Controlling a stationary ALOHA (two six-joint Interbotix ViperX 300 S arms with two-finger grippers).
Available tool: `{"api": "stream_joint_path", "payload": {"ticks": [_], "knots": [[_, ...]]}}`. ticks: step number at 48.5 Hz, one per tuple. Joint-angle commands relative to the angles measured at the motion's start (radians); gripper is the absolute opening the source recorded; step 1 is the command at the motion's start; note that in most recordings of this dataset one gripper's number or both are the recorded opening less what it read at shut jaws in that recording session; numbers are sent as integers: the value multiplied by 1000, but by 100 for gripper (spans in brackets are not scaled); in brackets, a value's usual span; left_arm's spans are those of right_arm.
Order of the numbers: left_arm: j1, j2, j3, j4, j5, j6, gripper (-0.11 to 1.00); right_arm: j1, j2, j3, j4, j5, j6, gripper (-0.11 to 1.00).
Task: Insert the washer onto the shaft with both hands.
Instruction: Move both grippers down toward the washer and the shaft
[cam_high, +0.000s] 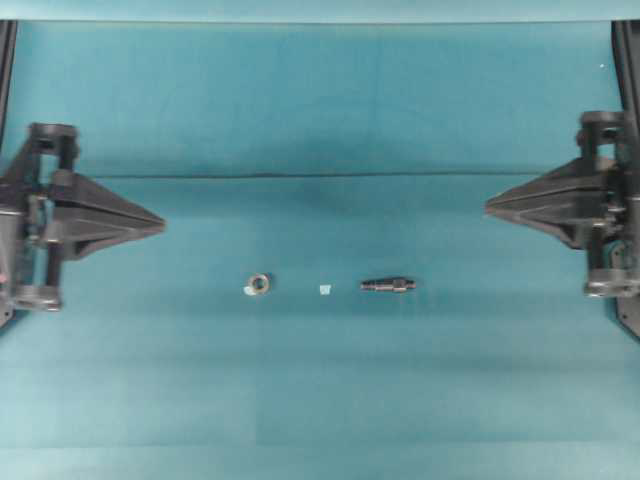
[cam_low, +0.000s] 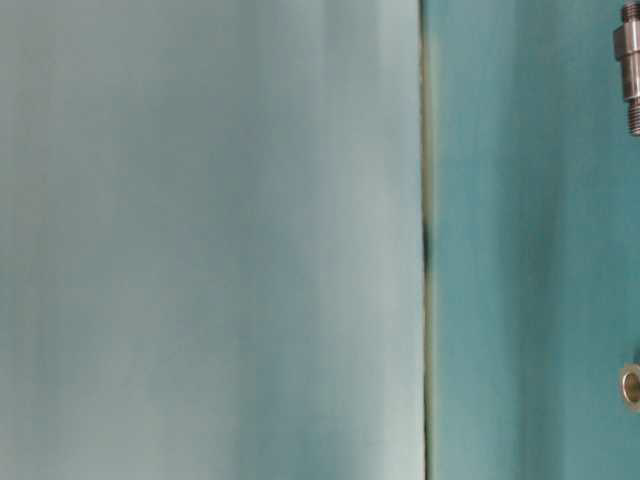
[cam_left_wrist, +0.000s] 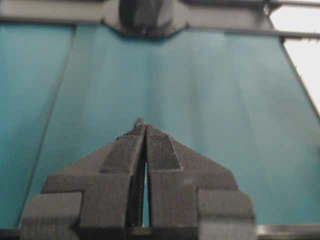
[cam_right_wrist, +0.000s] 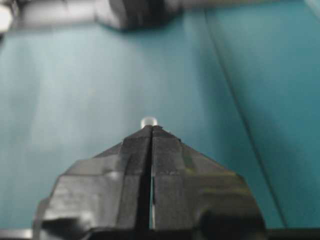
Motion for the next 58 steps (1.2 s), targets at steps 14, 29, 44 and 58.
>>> {"api": "stream_joint_path", "payload": {"ticks": [14,29,44,58], "knots": [[8,293,-201,5,288,2,2,-3,290,-153,3,264,8,-10],[12,514,-382,12,592,18,2,-3,549,-350,3,529,-23,-10],[12,638,-471,12,696,49,2,-5,696,-460,80,649,-78,-10],[12,643,-454,11,693,49,2,-44,732,-454,186,614,-209,-10]]}}
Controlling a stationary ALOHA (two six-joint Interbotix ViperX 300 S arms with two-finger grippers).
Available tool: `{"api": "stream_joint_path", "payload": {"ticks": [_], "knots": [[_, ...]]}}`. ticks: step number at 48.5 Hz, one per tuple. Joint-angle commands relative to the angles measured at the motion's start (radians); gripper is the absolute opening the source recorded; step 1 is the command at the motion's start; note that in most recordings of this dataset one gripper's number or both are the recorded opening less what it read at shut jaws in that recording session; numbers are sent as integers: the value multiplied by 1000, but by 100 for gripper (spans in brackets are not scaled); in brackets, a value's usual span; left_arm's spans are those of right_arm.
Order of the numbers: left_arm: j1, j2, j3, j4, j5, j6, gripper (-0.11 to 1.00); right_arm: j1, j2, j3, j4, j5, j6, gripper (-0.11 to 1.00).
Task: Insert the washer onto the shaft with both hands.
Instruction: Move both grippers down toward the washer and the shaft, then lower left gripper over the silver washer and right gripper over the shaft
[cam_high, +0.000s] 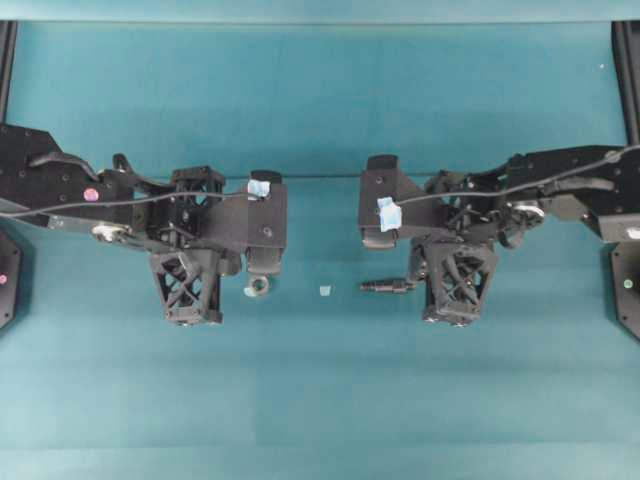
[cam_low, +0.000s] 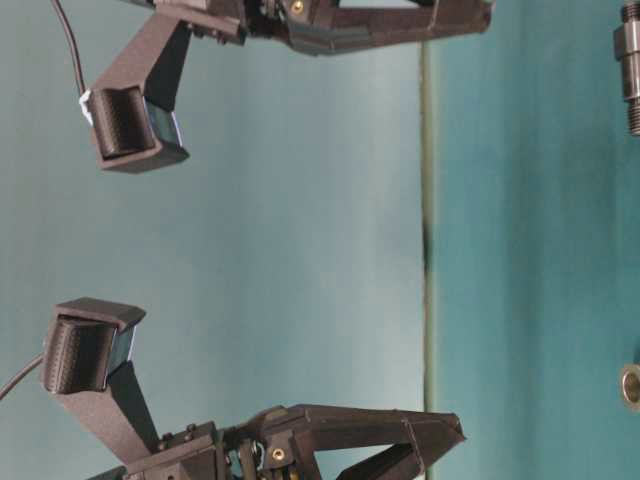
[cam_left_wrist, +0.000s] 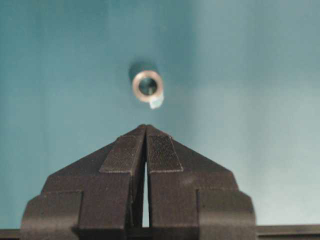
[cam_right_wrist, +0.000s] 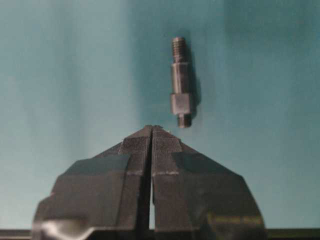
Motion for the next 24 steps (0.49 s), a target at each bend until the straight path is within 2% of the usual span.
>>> {"api": "stream_joint_path", "payload": {"ticks": [1,18,24], "knots": [[2,-8,-3,2,-3,2,2,-15,3,-9,12,-9,-38,-10],[2,3,-2,2,-40,0,2,-41,55,-15,9,-15,-91,-8],[2,11,-2,2,-60,2,2,-41,60,-15,11,-17,-118,0]]}}
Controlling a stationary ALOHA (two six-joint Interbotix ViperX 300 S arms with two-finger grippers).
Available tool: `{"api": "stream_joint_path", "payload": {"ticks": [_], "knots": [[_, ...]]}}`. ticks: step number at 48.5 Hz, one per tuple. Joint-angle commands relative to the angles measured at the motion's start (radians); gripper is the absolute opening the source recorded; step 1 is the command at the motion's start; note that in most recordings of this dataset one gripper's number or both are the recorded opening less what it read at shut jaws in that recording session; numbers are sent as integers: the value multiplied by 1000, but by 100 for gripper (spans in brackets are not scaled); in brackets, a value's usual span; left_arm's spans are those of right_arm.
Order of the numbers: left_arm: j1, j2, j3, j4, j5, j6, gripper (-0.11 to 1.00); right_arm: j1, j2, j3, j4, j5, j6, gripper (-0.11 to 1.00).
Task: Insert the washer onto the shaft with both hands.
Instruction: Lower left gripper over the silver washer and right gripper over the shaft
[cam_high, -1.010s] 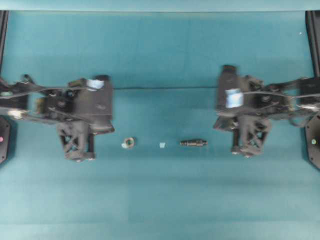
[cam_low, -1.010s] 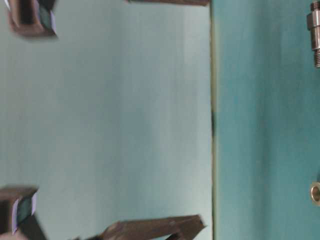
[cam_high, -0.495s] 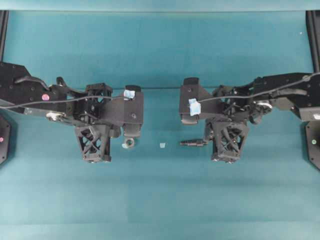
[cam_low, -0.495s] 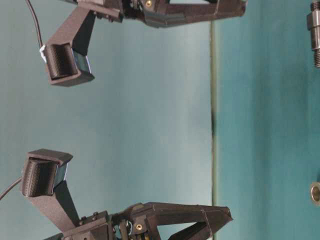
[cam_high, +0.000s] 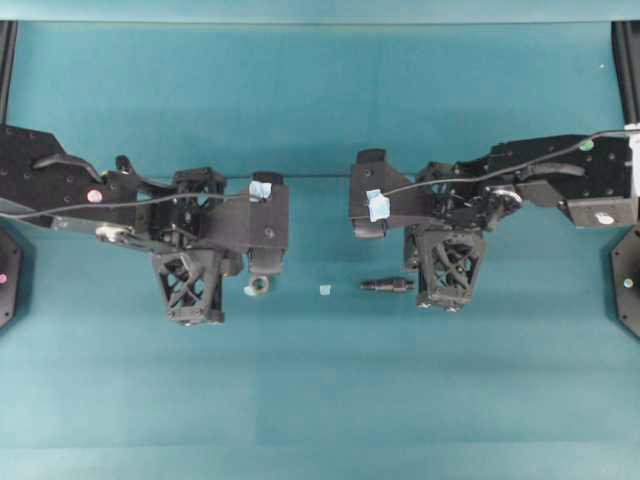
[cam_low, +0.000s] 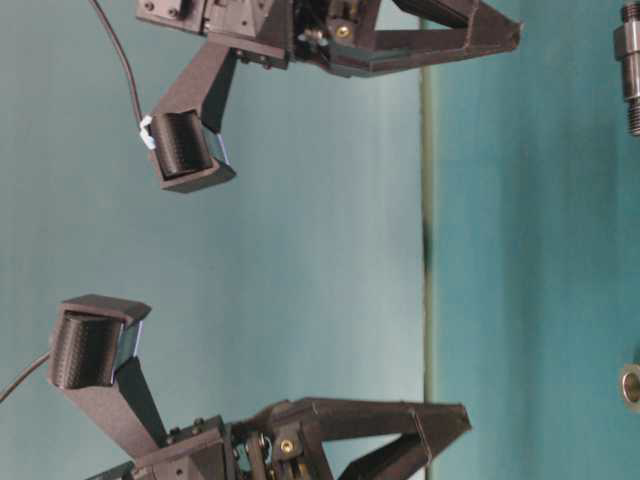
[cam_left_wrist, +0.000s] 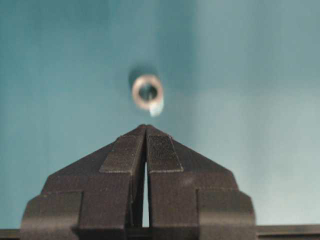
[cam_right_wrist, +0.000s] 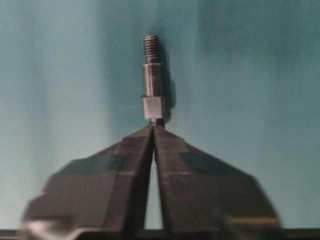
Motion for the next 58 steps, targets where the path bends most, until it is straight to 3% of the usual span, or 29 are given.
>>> {"api": "stream_joint_path", "payload": {"ticks": [1,5,10,13,18,24,27,34,46,58], "knots": [[2,0,-3,3,-15,3,2,0,-3,-15,3,-5,-25,2],[2,6,-2,2,-20,3,2,0,0,-11,3,-17,-41,14],[2,15,0,2,-52,2,6,0,5,-9,2,-46,-49,39],[2,23,3,2,-72,2,17,2,11,-8,-8,-71,-41,60],[2,49,6,2,-77,0,48,3,20,-9,-14,-104,-40,86],[-6,78,6,3,-64,0,84,11,29,-9,-14,-115,-40,86],[-9,86,6,2,-67,2,95,15,35,-8,-14,-112,-38,86],[-9,101,20,2,-101,0,92,34,57,-3,-12,-107,-29,86],[-9,144,38,2,-166,-2,92,40,66,17,-12,-144,48,86],[-11,176,44,2,-198,-2,92,49,67,75,-12,-161,54,86]]}}
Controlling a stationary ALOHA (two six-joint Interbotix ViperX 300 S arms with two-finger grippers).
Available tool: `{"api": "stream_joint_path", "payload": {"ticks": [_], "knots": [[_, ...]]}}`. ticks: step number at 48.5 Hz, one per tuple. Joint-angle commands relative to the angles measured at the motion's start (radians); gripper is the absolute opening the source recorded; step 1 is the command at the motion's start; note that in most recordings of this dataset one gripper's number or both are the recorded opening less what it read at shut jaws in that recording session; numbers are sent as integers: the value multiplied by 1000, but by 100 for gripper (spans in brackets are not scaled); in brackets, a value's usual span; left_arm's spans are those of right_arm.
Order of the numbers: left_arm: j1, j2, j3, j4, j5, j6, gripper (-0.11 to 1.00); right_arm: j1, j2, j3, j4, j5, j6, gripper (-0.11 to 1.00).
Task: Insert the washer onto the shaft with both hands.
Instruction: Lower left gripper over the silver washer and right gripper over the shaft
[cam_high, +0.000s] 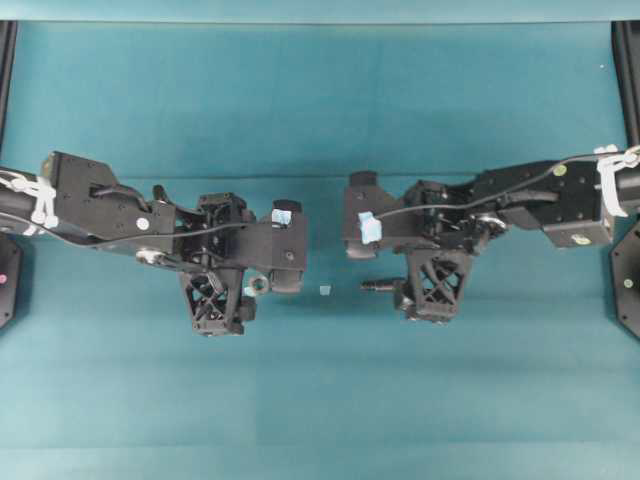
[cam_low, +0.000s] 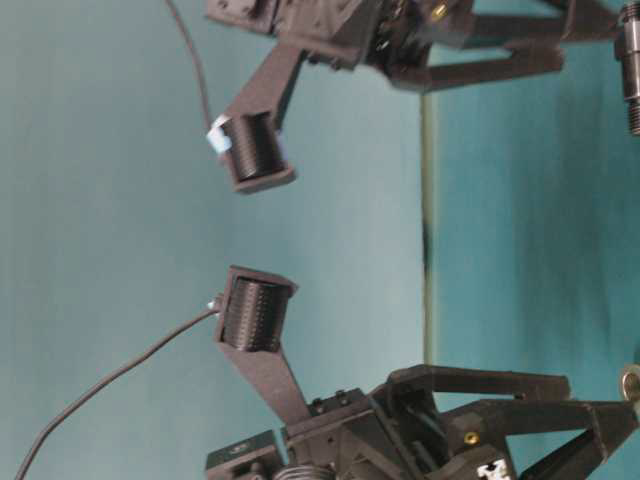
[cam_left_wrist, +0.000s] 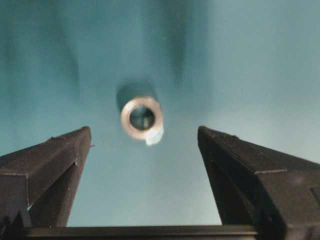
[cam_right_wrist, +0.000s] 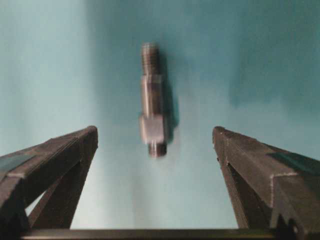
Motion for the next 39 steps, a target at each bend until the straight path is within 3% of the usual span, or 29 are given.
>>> {"api": "stream_joint_path", "payload": {"ticks": [1,39], "knots": [[-3,2,-3,2,-26,-2,92,6,-5,6,3,-11,11,86],[-2,67,8,2,-94,-17,91,6,51,-18,3,-31,0,86]]}}
